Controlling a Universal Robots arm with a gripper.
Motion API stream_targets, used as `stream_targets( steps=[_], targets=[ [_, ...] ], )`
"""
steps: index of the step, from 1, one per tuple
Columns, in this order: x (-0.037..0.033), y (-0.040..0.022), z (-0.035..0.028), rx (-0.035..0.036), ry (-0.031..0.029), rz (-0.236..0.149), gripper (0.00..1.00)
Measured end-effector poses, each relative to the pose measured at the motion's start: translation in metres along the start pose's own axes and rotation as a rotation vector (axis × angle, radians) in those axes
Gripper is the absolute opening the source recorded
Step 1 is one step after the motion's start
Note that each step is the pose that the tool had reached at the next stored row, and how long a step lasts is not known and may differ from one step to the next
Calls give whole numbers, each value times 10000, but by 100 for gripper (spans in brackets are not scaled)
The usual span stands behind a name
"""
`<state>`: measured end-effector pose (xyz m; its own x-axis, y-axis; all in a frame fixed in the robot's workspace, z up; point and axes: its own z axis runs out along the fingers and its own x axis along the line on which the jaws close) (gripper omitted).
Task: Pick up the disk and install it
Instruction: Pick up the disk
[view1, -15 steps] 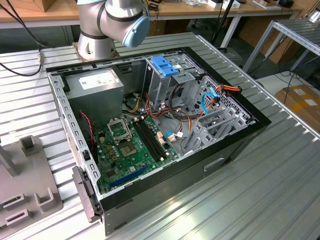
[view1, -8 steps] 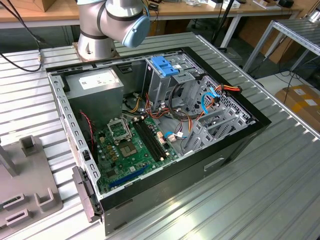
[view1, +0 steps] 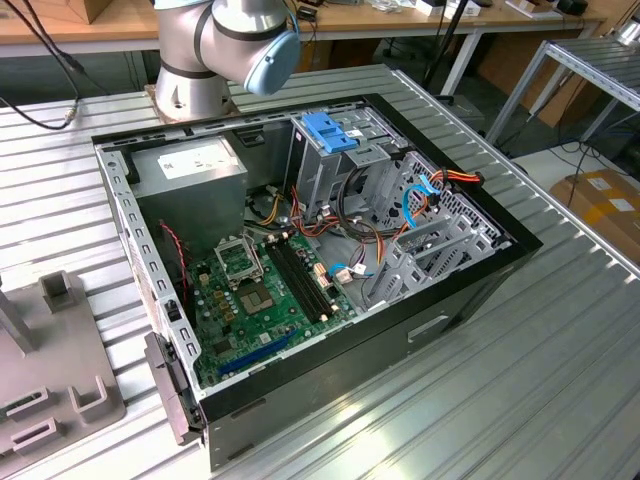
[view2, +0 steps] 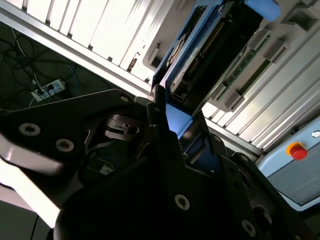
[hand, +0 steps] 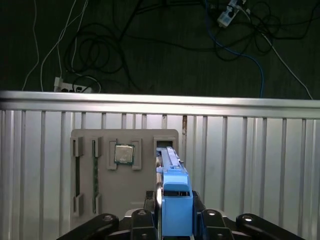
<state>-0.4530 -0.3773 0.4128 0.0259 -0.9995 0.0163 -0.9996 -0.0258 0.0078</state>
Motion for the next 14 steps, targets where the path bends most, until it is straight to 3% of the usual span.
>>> stream_targets(
  steps=[5,14],
  targets=[
    [0,0,-9,-4,2,0,37],
    [3,2,-199,0,0,0,37]
  ],
)
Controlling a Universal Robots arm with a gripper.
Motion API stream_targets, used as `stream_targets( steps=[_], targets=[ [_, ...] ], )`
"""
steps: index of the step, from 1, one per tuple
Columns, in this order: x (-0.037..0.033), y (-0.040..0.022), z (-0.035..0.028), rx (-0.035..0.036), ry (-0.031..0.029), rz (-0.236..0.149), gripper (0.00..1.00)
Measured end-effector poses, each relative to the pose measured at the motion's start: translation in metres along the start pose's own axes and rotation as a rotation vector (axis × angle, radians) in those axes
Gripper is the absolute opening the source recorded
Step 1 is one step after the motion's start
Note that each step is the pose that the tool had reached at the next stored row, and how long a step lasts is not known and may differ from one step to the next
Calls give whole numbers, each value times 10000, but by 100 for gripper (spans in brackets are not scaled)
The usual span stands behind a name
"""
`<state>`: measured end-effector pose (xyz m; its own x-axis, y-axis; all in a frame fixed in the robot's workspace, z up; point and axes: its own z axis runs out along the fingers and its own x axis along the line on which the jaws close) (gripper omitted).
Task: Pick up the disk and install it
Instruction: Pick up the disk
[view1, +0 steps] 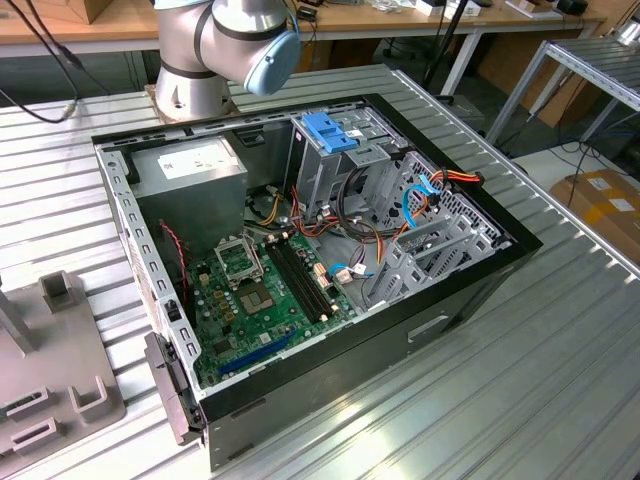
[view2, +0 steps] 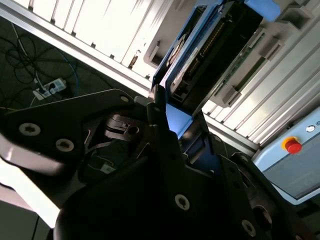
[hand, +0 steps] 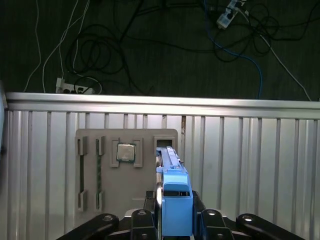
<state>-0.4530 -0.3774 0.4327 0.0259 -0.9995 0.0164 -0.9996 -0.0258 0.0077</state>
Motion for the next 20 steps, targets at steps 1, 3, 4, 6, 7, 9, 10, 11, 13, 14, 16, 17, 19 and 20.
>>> stream_targets(
  steps=[1,3,4,6,7,9,10,11,13,14,16,17,19,20],
  targets=[
    [0,0,-19,-1,1,0,37],
    [0,0,-37,-1,0,0,37],
    [0,0,-37,-1,0,0,37],
    [0,0,-40,-2,0,0,37],
    [0,0,-42,-2,1,0,37],
    [0,0,-43,-1,1,0,37],
    [0,0,-43,-2,1,0,37],
    [0,0,-43,-1,0,0,37],
    [0,0,-44,-2,1,0,37],
    [0,0,-44,-1,1,0,37],
    [1,0,-49,-5,2,0,37],
    [1,0,-55,-3,1,0,37],
    [1,0,-78,-2,1,0,37],
    [1,0,-89,-1,1,0,37]
  ],
)
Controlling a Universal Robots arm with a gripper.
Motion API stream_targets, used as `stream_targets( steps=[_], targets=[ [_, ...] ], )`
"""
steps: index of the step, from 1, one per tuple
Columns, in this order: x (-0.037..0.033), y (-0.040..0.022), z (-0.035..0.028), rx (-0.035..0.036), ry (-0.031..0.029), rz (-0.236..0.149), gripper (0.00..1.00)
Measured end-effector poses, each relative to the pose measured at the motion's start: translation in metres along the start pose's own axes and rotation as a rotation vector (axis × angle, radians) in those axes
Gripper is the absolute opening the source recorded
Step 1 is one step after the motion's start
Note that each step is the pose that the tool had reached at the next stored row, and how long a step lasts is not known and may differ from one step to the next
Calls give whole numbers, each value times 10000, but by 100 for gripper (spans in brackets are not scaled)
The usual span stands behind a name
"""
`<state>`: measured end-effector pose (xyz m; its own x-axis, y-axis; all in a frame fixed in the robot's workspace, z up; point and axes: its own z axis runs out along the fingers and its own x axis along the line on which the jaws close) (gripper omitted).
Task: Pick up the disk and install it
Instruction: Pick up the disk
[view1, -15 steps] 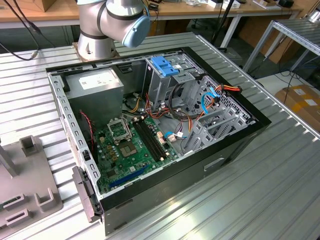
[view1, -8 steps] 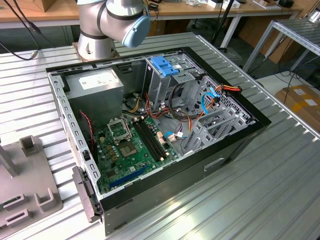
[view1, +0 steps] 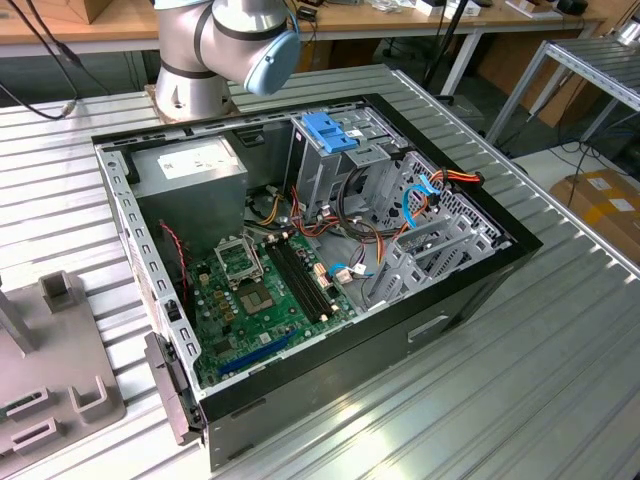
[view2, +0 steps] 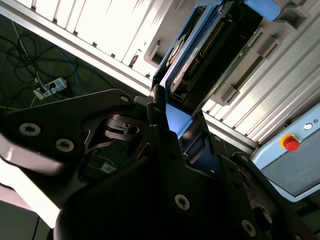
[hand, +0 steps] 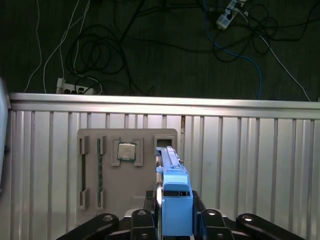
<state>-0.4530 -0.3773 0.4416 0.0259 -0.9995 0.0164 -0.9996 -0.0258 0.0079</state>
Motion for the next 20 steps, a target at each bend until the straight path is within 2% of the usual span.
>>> stream_targets(
  steps=[4,6,7,9,10,12,13,17,20],
  targets=[
    [1,1,-57,0,0,0,37],
    [3,2,-179,0,0,0,37],
    [3,2,-198,0,0,0,37],
    [3,6,-202,30,0,0,37],
    [2,29,-203,163,0,3,37],
    [2,49,-202,268,-6,5,37],
    [2,52,-202,287,-5,5,37],
    [2,53,-204,288,-4,5,37],
    [3,54,-242,291,-6,5,37]
  ],
)
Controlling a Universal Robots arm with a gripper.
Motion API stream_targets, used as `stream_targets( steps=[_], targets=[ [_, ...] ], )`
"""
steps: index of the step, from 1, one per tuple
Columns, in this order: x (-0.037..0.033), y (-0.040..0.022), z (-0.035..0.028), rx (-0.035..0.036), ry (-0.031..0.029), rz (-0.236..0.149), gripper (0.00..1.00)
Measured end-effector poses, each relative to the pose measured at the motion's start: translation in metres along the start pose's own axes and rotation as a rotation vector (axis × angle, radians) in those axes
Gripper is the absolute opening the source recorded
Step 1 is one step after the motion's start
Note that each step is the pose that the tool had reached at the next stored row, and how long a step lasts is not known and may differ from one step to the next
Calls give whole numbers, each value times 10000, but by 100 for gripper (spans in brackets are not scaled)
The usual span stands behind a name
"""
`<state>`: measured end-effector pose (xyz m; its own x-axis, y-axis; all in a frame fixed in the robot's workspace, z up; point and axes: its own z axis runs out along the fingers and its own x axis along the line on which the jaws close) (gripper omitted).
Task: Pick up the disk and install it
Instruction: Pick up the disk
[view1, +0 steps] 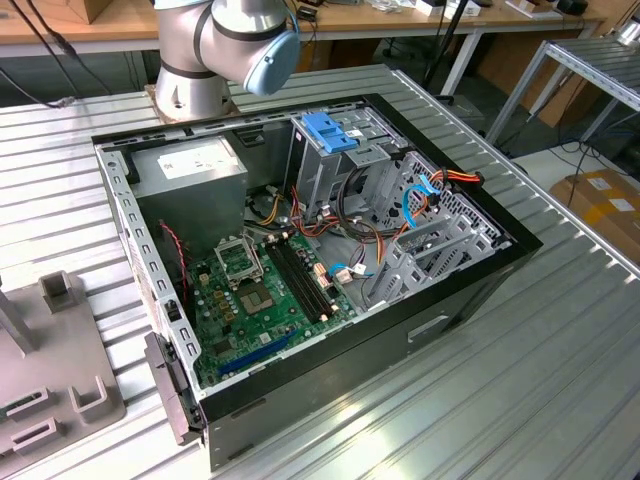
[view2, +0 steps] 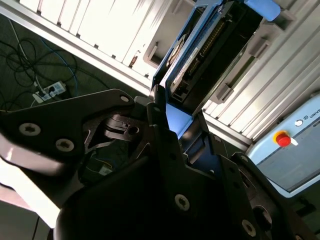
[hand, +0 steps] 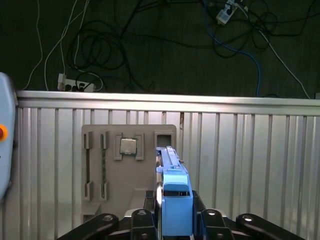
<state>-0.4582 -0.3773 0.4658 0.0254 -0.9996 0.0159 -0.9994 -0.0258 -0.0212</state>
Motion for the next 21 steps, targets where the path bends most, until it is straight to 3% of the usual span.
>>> stream_targets(
  steps=[2,6,13,21],
  targets=[
    [1,-1,-55,-2,0,0,37],
    [4,-6,-249,-3,1,0,37],
    [4,-7,-261,-2,0,0,37],
    [7,-123,-258,-3,1,0,37]
  ],
)
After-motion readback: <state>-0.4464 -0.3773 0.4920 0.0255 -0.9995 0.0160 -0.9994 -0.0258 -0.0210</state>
